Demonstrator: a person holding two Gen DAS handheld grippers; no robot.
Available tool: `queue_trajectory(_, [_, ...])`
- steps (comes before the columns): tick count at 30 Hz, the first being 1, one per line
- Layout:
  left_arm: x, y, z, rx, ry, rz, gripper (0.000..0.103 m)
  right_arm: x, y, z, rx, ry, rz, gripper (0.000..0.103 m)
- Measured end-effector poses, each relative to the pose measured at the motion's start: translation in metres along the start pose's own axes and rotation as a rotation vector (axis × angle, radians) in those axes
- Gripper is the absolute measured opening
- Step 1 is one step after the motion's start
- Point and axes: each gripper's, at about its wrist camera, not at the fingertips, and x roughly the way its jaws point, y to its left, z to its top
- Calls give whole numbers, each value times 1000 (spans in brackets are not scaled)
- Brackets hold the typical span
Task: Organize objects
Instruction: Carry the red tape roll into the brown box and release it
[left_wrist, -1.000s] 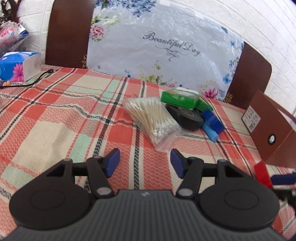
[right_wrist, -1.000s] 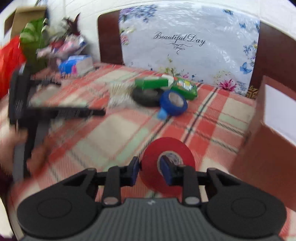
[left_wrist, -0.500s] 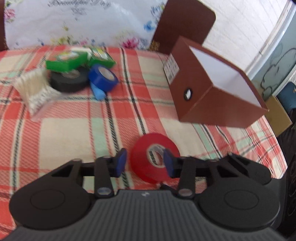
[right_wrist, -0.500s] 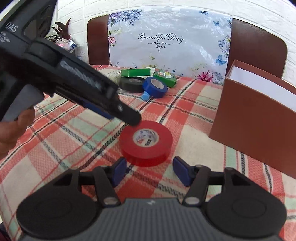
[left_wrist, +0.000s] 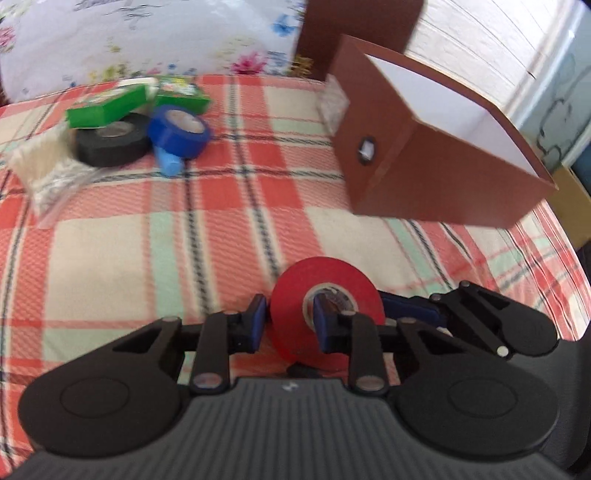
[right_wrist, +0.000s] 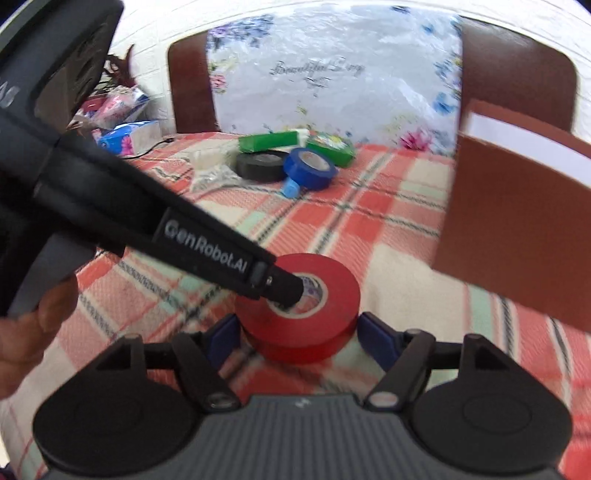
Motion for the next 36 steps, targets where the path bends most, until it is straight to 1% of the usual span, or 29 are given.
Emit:
queue_trajectory(3, [10,-32,-4,52,33,-76,30,-24,-14,-20,24,-2,-65,73])
queue_trajectory(6, [22,-73,-6,119,61,-153,30,-56,-33,-41,65,-9,-153,73])
queue_trajectory(9, [33,-112,-9,180,76,-192,30,-80,-57,-59,132,-14,-219,73])
queue_trajectory(11, [36,-128,-10,192,91,-198,31,-92,-71,-69,175,-16,-241,74])
queue_trajectory(12, [36,-134,-10,200,92,-186,32,-98,-76,-72,192,-20,-243,78])
queue_trajectory(13, [34,-137,-11,210,92,-177,33,-103,-81,-76,205,-25,-241,80])
queue_trajectory(15, [31,-137,-12,209,95,-171,40,-108,-84,-80,211,-36,-226,79])
queue_trajectory(17, [32,-132,-13,189,97,-168,40,-109,-84,-81,207,-43,-215,79])
queue_trajectory(19, [35,-131,-14,180,100,-180,33,-106,-82,-80,193,-47,-193,72])
queue_trajectory(21, [33,-135,-11,182,94,-156,31,-105,-77,-79,165,-53,-203,71])
queue_trajectory(23, [16,-138,1,184,65,-158,31,-111,-79,-74,161,-74,-196,70])
queue_trajectory(25, [-11,-142,24,214,-17,-181,31,-127,-80,-58,158,-142,-197,70])
queue_trajectory(26, [-23,-144,38,228,-59,-183,31,-135,-82,-47,145,-185,-205,70])
queue_trajectory(28, [-39,-149,71,255,-143,-159,31,-146,-89,-14,114,-263,-219,71])
queue_trajectory(30, [-41,-150,103,271,-205,-117,31,-142,-99,21,86,-310,-234,70])
queue_trajectory(32, [-25,-144,130,257,-211,-66,31,-124,-113,52,94,-319,-226,71])
queue_trajectory(34, [2,-129,149,214,-173,-16,30,-93,-130,76,132,-271,-190,70])
queue_trajectory(36, [29,-113,158,162,-128,21,28,-61,-143,92,169,-201,-140,71])
